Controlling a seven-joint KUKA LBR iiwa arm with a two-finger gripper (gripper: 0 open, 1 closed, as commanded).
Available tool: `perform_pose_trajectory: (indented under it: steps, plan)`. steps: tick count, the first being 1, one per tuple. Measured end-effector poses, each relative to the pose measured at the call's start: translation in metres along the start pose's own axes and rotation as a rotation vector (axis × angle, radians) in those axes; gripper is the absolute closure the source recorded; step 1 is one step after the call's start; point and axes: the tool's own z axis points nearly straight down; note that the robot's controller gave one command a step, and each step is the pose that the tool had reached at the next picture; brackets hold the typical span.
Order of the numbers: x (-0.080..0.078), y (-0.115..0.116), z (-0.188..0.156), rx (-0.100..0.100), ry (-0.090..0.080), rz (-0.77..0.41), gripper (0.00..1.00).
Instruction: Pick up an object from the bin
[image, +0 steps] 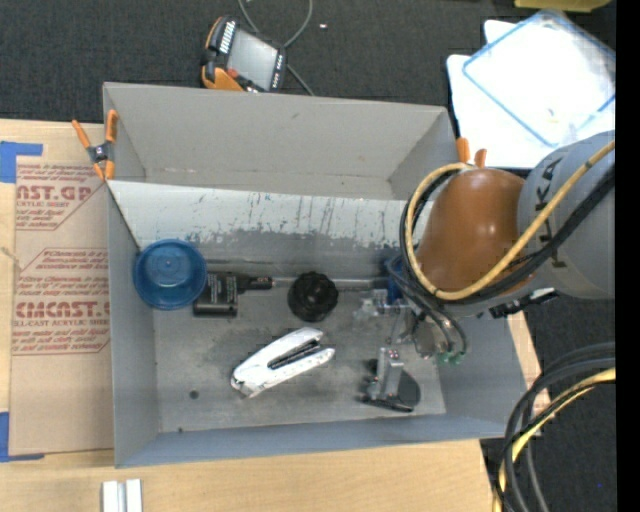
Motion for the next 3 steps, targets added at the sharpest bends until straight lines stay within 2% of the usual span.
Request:
perform_pose_trajectory:
  steps: [1,2,3]
  plan:
    - [0.000,0.000,0.000,0.000,0.000,0.000,0.00]
    - [-0.002,0.012,0.012,0.002,-0.008,0.000,0.00]
    - [-0.007,0.029,0.015,0.000,-0.003,0.046,0.00]
